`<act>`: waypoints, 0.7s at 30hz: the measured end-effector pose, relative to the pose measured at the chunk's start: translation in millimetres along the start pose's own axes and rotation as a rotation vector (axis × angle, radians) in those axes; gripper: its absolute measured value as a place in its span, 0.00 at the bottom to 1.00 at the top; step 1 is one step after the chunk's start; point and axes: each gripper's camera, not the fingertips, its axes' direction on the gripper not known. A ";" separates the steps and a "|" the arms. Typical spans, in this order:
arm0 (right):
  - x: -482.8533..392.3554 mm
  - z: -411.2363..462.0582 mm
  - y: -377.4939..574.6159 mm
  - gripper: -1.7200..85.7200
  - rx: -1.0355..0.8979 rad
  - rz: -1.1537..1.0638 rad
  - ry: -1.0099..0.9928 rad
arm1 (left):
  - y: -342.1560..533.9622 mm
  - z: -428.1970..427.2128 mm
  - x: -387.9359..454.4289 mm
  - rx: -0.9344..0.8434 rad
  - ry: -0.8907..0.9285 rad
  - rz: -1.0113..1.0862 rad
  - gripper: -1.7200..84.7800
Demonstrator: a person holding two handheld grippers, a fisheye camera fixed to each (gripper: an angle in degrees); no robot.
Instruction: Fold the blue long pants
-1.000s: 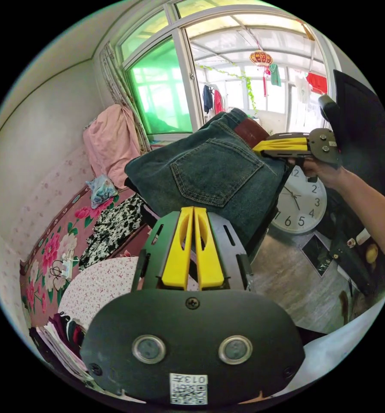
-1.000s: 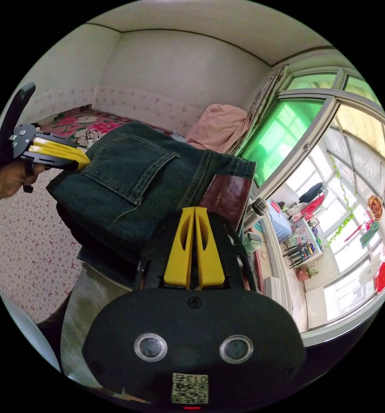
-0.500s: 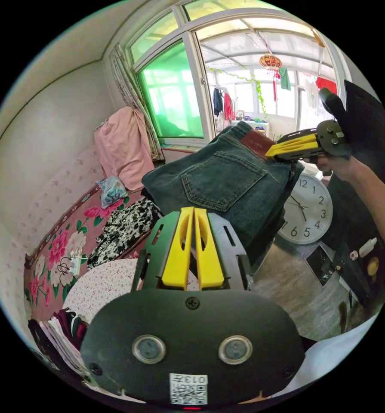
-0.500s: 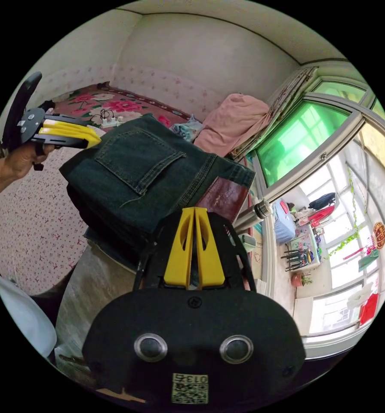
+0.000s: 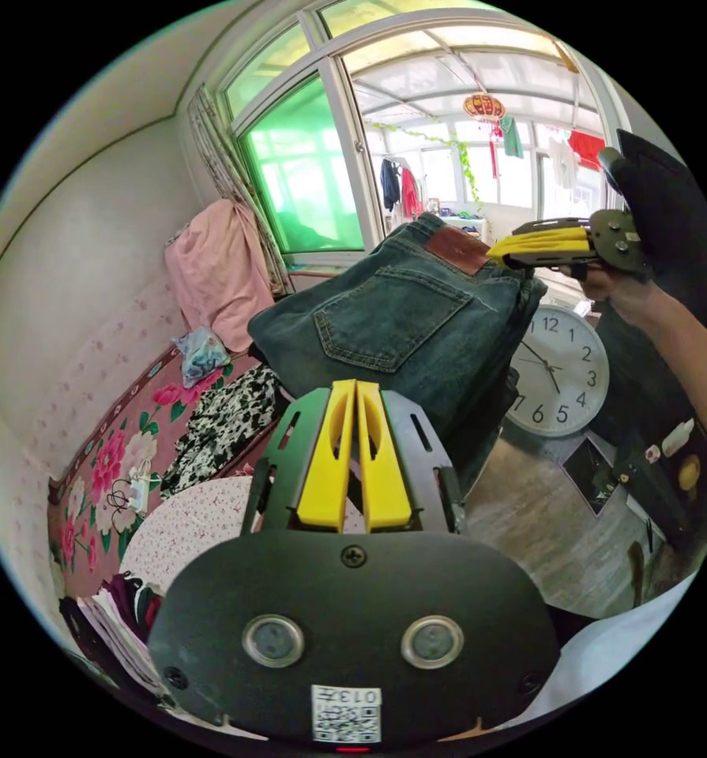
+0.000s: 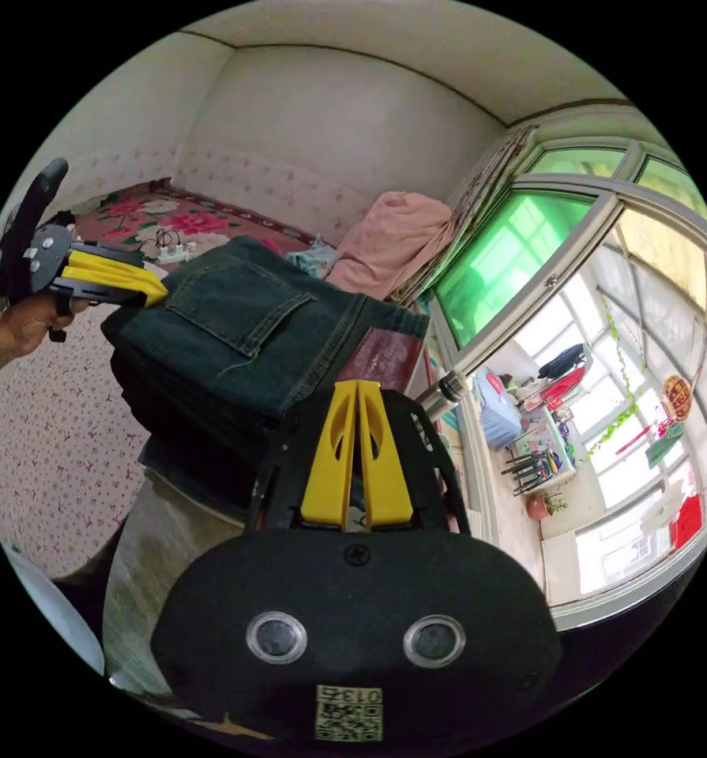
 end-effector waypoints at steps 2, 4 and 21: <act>-0.2 -47.5 -2.0 0.02 0.175 0.034 0.053 | 5.4 -22.7 -11.8 0.035 -0.023 -0.015 0.02; -3.3 -86.2 -4.1 0.02 0.293 0.038 0.070 | 14.1 -52.3 -29.1 0.069 -0.029 -0.036 0.02; -298.1 -158.4 80.7 0.02 0.088 0.181 -0.480 | 312.4 -276.5 -116.0 -0.224 0.184 -0.185 0.02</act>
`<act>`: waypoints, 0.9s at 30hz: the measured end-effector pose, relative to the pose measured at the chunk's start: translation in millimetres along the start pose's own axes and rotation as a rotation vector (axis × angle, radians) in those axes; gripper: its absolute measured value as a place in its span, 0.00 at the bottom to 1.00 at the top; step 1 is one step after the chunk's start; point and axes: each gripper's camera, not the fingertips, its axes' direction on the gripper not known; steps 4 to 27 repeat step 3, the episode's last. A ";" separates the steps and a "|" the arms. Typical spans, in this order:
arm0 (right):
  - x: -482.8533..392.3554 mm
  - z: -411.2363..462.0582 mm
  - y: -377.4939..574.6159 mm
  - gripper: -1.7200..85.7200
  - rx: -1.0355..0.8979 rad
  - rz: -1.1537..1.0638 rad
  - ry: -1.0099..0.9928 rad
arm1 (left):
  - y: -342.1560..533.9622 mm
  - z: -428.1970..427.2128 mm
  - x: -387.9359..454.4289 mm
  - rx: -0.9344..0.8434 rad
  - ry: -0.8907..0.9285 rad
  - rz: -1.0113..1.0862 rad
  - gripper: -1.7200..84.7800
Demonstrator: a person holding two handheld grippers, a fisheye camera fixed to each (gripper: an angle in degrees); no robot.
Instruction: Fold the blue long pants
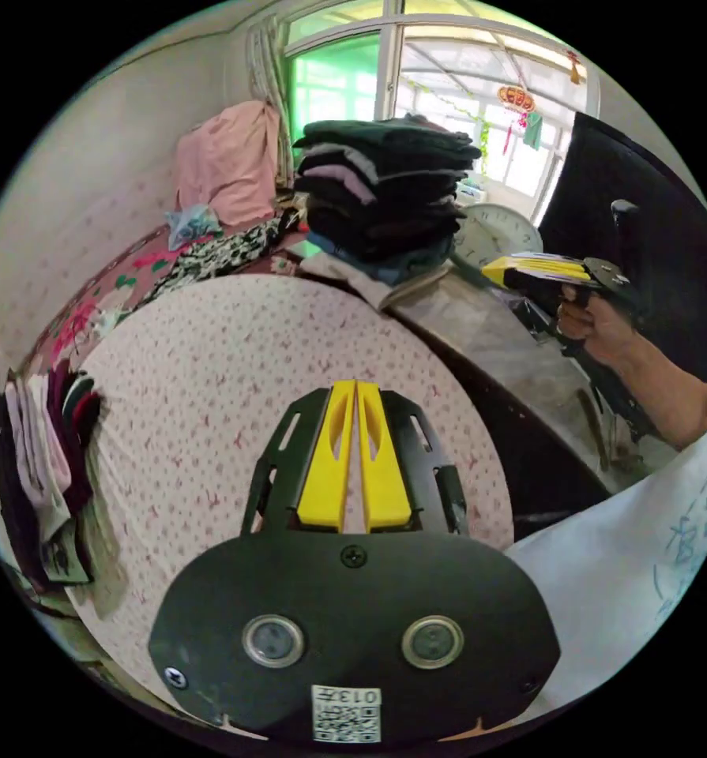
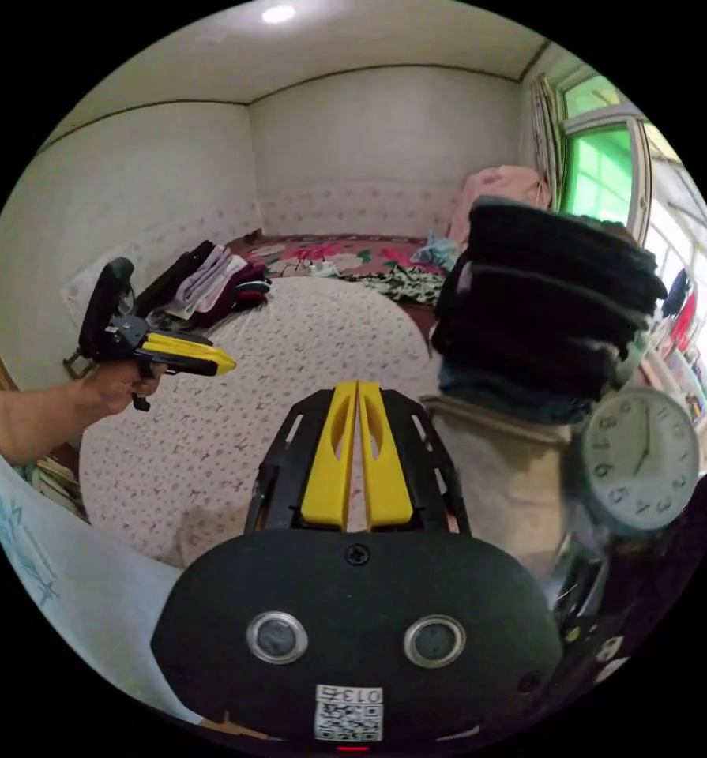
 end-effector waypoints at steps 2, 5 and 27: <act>-60.3 19.6 29.7 0.02 -0.082 0.097 -0.125 | 56.5 -23.8 -19.1 -0.051 -0.004 -0.060 0.02; -76.6 23.2 35.7 0.02 -0.105 0.112 -0.143 | 94.4 -40.6 -31.8 -0.069 0.004 -0.112 0.02; -76.6 23.2 35.7 0.02 -0.105 0.112 -0.143 | 94.4 -40.6 -31.8 -0.069 0.004 -0.112 0.02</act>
